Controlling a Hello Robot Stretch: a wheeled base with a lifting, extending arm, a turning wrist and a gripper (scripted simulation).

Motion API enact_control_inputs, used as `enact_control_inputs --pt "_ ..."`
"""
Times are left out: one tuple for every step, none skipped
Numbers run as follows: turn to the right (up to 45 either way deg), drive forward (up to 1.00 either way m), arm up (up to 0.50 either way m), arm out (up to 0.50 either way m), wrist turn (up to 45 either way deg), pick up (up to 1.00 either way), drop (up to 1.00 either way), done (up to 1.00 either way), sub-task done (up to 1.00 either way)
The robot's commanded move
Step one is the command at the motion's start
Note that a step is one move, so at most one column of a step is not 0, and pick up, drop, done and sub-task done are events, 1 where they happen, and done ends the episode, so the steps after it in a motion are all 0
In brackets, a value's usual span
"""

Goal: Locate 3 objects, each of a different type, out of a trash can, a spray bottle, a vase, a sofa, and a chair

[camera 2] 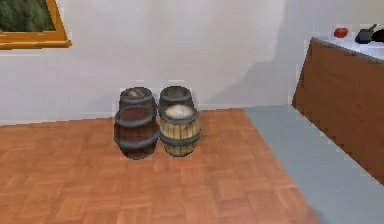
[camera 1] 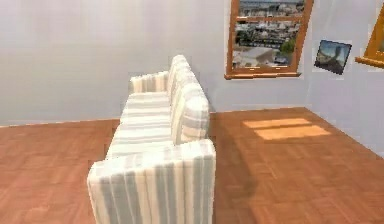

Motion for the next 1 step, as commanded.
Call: enact_control_inputs --pt "-9.0 0.0 0.0 0.0 0.0 0.0 0.0 0.0 0.0"
